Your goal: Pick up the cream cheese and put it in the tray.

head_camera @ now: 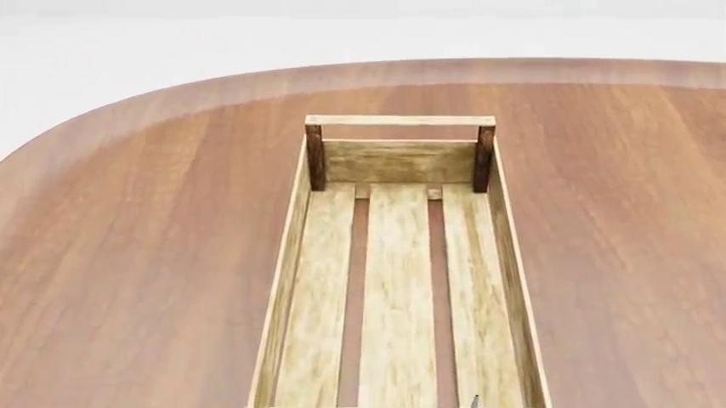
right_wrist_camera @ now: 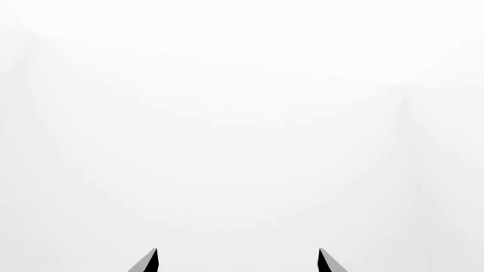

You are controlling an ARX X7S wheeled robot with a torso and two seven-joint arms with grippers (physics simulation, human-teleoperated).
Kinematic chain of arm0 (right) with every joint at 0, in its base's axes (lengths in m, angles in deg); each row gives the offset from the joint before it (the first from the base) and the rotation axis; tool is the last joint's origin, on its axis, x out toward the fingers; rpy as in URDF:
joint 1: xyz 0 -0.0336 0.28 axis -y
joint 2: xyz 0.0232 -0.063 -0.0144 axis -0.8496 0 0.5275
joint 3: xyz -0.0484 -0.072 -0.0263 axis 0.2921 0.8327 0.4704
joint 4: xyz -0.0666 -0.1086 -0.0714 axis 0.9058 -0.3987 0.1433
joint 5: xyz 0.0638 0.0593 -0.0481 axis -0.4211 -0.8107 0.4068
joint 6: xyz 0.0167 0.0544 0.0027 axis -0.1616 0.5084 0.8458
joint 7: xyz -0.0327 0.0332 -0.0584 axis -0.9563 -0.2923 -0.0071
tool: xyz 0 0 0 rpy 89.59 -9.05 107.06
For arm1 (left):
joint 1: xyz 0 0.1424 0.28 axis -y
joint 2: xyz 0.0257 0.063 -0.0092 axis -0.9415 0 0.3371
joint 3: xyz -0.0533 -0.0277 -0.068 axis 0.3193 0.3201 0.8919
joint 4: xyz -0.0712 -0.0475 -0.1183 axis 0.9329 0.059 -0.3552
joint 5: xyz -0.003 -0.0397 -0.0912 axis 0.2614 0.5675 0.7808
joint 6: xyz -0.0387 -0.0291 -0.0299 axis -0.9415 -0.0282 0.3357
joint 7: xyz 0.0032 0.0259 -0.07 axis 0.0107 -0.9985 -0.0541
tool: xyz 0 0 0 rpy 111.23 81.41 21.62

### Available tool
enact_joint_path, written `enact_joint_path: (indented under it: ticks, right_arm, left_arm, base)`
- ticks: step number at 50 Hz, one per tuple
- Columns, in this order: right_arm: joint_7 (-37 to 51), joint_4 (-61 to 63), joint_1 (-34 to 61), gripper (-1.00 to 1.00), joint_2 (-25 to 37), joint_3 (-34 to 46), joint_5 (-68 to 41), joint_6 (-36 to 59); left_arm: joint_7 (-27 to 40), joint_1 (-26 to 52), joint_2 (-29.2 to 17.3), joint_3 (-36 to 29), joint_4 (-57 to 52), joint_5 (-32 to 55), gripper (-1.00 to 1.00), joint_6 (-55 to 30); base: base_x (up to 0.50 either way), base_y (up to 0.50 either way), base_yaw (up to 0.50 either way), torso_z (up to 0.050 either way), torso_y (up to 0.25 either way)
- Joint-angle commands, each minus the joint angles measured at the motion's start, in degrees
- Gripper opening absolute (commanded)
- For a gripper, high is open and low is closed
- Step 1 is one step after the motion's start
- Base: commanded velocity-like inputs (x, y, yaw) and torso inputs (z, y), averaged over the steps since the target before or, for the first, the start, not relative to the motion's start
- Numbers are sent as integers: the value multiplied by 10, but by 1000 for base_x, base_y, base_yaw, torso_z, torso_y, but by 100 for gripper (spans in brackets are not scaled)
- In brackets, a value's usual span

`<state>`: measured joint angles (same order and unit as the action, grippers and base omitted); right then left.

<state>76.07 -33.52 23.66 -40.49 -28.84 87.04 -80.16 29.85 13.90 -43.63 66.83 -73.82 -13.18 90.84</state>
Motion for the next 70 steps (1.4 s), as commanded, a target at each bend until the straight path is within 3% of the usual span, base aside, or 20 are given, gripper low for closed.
enact_joint_path:
  ticks: [1, 70]
  right_arm:
    - [3, -2, 2, 100, 2, 3, -1, -1]
    - [18, -8, 7, 100, 14, 17, -8, -11]
  left_arm:
    - [4, 1, -2, -2, 2, -1, 100, 1]
    - [19, 7, -11, -17, 2, -2, 100, -4]
  base:
    - [160, 0, 0, 0, 0]
    - [157, 0, 0, 0, 0]
